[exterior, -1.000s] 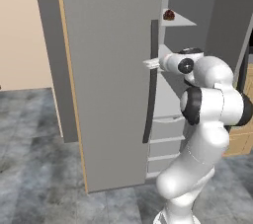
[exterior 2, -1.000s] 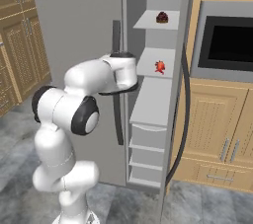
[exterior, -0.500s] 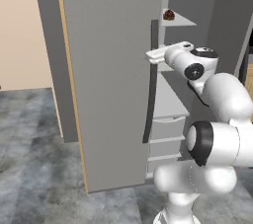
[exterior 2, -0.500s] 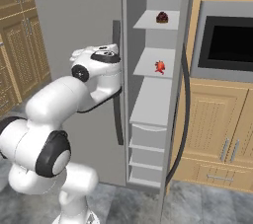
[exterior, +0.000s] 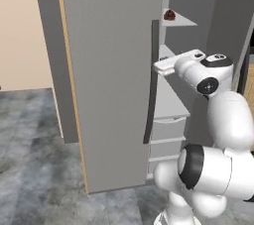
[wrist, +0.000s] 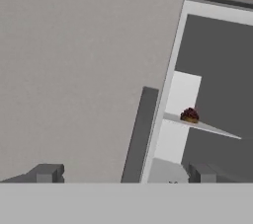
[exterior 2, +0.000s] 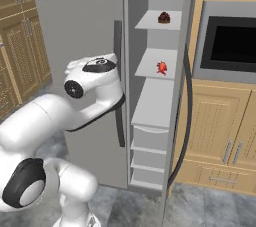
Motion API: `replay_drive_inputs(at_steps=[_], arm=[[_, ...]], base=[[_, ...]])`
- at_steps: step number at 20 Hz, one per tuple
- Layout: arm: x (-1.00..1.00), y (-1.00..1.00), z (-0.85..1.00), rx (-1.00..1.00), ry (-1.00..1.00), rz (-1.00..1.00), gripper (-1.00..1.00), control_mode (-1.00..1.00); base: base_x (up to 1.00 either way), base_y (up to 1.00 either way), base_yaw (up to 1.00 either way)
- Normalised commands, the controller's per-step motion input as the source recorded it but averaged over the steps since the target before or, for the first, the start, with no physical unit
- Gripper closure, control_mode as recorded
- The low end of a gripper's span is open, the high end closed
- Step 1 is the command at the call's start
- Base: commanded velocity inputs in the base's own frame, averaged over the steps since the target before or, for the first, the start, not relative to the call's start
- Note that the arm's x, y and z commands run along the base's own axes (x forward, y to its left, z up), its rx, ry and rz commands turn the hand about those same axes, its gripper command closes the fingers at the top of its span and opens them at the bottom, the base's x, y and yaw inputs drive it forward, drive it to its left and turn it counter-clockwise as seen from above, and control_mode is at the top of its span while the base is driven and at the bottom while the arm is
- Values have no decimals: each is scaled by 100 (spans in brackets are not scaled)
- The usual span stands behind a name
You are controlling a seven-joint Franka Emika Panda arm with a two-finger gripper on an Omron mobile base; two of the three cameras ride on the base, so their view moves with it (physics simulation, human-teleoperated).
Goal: There's a fish in the fridge that needs to be moved to the freezer for freezing. Pick up the fish from the fridge, place it on any shelf in the freezer, and close the fridge and freezer doors when done.
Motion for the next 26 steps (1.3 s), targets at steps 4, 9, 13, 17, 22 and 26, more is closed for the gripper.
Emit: replay_drive_inputs(at_steps=[4, 9, 13, 17, 22, 26], arm=[[-61, -7, 97, 0, -1, 0, -100, -100], [-67, 0, 97, 11, -1, -4, -100, -100], [-69, 6, 90, 16, 0, -8, -100, -100], [-66, -1, 62, 2, 1, -19, -100, -100], [-62, 1, 63, 19, 0, -32, -100, -100], [-77, 18, 71, 41, -1, -8, -100, -100]], base=[[0, 0, 0], [0, 0, 0], [0, 0, 0], [0, 0, 0], [0, 0, 0], [0, 0, 0]])
